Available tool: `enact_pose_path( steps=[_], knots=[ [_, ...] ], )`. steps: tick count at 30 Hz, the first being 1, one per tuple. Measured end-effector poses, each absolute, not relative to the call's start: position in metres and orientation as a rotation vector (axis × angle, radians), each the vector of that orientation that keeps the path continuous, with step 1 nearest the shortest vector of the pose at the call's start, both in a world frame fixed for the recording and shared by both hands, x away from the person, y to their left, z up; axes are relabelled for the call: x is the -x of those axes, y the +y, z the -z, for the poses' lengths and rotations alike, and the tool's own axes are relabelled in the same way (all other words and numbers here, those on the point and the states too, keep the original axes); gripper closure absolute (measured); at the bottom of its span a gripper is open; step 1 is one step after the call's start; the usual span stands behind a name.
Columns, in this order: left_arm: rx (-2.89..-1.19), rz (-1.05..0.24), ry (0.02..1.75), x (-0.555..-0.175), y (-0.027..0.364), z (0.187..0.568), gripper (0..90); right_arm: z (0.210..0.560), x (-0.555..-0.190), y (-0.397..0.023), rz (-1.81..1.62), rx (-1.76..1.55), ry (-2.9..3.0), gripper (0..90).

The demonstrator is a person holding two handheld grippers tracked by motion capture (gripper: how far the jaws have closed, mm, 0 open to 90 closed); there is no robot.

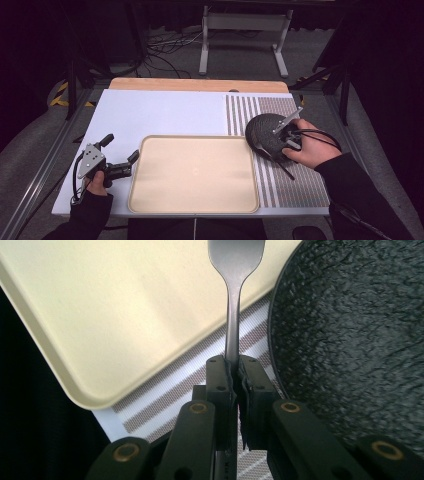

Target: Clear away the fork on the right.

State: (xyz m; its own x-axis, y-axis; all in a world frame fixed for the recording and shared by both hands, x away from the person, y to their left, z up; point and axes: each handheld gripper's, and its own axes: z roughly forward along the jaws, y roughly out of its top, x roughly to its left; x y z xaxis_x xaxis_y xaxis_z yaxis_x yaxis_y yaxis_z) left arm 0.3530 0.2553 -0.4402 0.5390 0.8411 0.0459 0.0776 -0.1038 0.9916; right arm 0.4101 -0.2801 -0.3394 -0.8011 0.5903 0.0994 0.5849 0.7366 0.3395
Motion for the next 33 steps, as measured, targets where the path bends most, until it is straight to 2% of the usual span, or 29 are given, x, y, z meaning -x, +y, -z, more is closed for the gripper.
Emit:
enact_pose_path(
  steps=[14, 33],
  knots=[
    [-1.557, -0.784, 0.817, -0.352, 0.254, 0.44, 0.2, 0.343, -0.411, -0.26, -0.661, -1.235, 2.899, 85.0],
    [-1.552, -0.781, 0.816, -0.353, 0.255, 0.44, 0.2, 0.362, -0.412, -0.214, -0.639, -1.324, 2.96, 84.9]
  ],
)
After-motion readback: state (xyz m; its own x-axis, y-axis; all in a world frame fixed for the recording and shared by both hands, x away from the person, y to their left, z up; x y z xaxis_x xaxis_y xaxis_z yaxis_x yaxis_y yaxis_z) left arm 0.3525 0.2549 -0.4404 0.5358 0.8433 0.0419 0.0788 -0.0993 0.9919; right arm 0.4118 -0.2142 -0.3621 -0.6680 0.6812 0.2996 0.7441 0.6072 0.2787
